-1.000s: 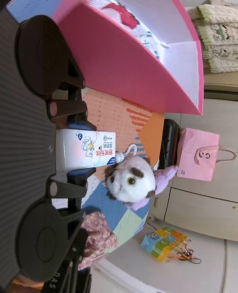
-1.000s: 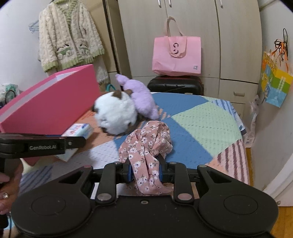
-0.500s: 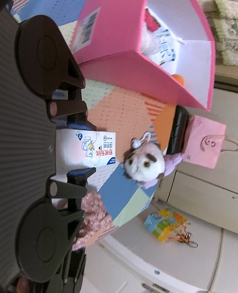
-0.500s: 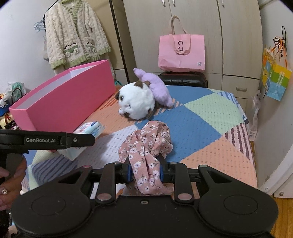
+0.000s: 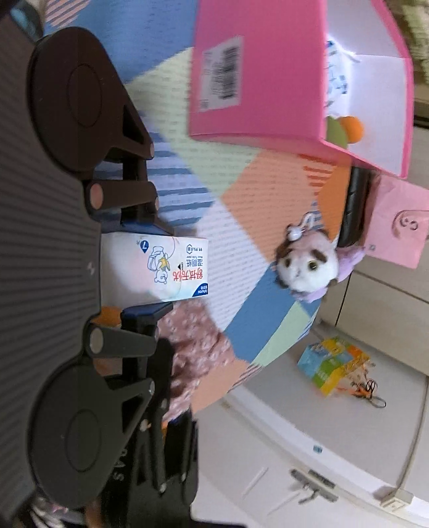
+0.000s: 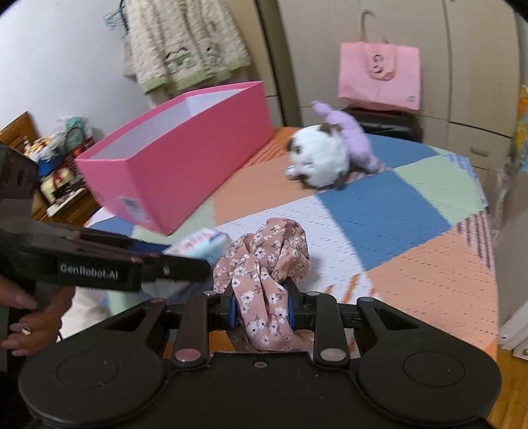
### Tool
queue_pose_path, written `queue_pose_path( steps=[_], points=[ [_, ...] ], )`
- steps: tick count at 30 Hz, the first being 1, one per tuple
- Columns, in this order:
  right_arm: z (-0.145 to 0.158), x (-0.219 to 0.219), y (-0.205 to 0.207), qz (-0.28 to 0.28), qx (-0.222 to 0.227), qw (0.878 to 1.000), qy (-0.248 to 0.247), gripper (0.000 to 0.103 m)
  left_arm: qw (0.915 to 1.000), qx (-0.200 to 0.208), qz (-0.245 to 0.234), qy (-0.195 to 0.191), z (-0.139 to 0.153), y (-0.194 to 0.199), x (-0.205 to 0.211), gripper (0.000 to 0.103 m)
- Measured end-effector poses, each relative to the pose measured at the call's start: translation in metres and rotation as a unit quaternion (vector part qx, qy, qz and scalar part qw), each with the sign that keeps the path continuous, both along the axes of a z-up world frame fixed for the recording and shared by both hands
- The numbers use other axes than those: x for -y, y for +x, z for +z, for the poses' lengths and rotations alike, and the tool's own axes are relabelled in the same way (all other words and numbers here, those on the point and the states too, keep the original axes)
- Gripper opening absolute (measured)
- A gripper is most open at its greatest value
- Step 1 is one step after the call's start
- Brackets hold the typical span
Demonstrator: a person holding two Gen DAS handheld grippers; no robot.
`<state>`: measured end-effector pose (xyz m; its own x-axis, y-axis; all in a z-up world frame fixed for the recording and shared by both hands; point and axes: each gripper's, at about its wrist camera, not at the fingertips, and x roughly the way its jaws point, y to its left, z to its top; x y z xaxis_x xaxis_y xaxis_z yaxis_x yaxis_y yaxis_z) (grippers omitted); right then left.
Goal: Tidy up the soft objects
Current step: 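Lift and carry the floral cloth and tissue box over the pink shoebox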
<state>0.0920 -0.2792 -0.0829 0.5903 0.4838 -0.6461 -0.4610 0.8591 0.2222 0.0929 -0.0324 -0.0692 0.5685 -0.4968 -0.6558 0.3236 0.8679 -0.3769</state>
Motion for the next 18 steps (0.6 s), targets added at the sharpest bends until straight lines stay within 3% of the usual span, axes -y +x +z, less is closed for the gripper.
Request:
queue_pose_path(
  steps=[8, 18],
  points=[
    [0.023, -0.030, -0.017, 0.058, 0.003, 0.998, 0.019, 0.031, 0.9996, 0.013, -0.025, -0.009, 0.016, -0.020, -0.022, 0.039],
    [0.077, -0.070, -0.021, 0.088, 0.076, 0.993, 0.036, 0.031, 0.9956, 0.094, -0.004, 0.006, 0.068, -0.039, -0.067, 0.039]
  ],
)
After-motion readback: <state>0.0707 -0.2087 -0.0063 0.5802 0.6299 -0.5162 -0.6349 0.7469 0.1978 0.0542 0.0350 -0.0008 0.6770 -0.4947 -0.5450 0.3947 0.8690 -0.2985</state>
